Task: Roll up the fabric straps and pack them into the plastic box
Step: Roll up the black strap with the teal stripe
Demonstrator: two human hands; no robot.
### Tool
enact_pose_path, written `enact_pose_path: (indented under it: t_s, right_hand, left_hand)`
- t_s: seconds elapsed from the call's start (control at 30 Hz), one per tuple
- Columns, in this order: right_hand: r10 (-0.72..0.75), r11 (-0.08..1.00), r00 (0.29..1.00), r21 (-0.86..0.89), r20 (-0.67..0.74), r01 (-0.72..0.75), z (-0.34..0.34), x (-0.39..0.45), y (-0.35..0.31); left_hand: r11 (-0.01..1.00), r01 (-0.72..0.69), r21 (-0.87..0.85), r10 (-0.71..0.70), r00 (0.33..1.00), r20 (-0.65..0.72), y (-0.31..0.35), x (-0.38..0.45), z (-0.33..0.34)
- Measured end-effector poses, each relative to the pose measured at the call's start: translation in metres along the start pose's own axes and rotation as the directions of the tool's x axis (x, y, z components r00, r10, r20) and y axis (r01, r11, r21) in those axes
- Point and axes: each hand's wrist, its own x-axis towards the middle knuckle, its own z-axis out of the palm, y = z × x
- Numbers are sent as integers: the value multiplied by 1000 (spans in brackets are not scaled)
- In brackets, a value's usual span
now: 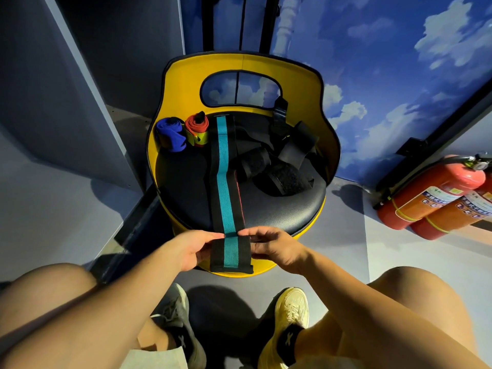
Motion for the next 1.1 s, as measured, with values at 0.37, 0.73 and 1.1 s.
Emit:
enact_pose_path:
  t_s: [0.37,0.73,1.1]
  right_hand:
    - [39,992,968,-111,-247,-68,10,12,6]
    - [146,965,920,-153,-364,-214,11,17,3]
    - [190,971,890,-53,-414,-232,12,22,7]
  left_hand:
    - [996,1,-91,5,998,60,0,-7,4]
    - [999,-13,-35,17,994,111,6,-19,12]
    - [1000,-14,-27,15,999,51,3,-18,17]
